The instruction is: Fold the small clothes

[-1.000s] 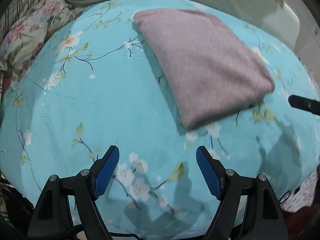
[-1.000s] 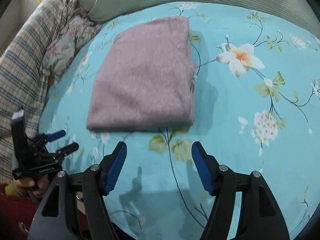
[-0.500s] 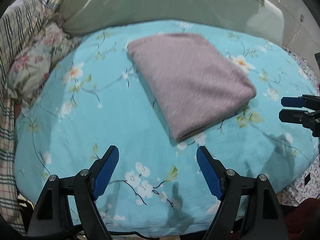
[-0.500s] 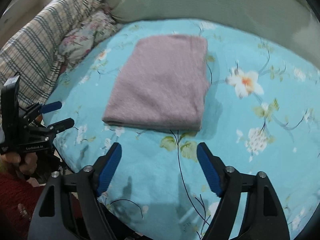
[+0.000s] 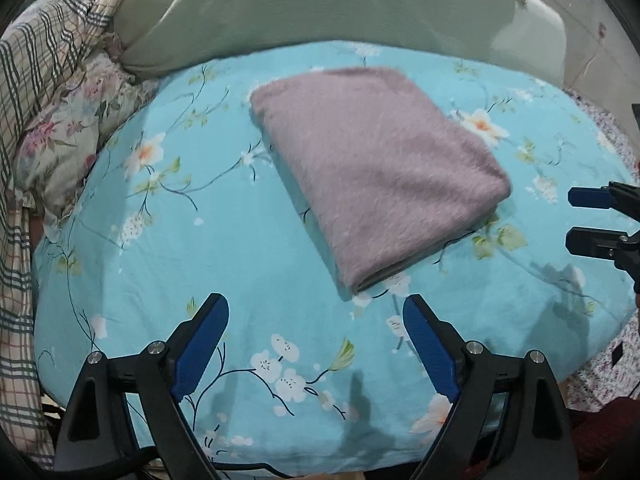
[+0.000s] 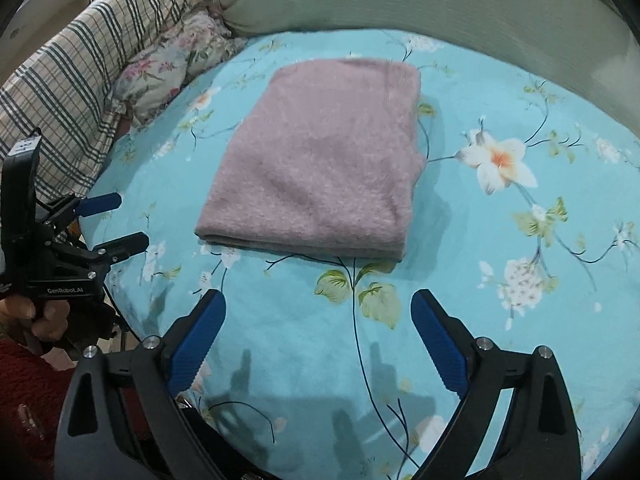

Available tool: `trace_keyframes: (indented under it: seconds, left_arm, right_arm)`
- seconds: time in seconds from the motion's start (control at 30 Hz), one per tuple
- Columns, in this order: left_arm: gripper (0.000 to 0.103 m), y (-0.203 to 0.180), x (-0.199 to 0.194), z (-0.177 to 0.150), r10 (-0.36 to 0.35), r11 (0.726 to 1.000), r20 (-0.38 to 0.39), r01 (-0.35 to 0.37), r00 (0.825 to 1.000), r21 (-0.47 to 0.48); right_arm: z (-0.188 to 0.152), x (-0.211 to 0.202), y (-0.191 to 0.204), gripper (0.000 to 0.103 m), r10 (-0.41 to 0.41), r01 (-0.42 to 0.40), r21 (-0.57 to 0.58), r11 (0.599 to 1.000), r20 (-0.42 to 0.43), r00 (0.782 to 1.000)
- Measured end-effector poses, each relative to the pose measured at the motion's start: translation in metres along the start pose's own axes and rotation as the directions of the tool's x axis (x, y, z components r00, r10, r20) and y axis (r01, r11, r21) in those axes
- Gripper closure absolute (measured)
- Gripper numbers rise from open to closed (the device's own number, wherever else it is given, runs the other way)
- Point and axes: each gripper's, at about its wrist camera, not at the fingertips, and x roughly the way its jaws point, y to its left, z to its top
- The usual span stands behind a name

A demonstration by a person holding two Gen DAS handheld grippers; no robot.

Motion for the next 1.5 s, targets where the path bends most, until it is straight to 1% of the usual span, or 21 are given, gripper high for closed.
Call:
trace_keyframes:
  seconds: [0.17,0.3,0.57,0.73,0.97,1.5]
  left_arm:
    - [0.013,-0.002,0.010,0.004,0.008,1.000,-0.010,-0.008,1.000,-0.010]
    - [0.013,-0.001,0.005,0.014,0.014,1.000,0.019,-0.014,1.000,-0.017]
    - [0.013,0.003,-0.009,0.034,0.037,0.998,0.030,-0.035,0.999,-0.047]
    - [0.013,0.002,-0.008,0.043,0.044,0.998,0.028,-0.043,0.999,-0.045]
    - [0.013,-0.003,0.003,0.051,0.048,0.998,-0.006,-0.049,0.999,-0.050]
    - [0.013,-0.005,0.012,0.065,0.042,0.997,-0.013,-0.043,0.999,-0.068]
  right_arm:
    - [0.010,0.011,0.005,0.009,0.016,-0.016,0.002,1.000,-0.006,1.000]
    - [0.016,0.010,0.011,0.009,0.021,-0.021,-0.020,1.000,0.002,1.000]
    - [0.032,0.002,0.009,0.009,0.021,-0.020,-0.034,0.999,0.029,0.999]
    - [0.042,0.009,0.005,0.009,0.018,-0.017,-0.035,0.999,0.021,1.000]
    - [0.054,0.017,0.004,0.009,0.024,-0.023,-0.038,0.999,0.020,1.000]
    - [0.068,0.023,0.000,0.009,0.028,-0.027,-0.037,0.999,0.015,1.000]
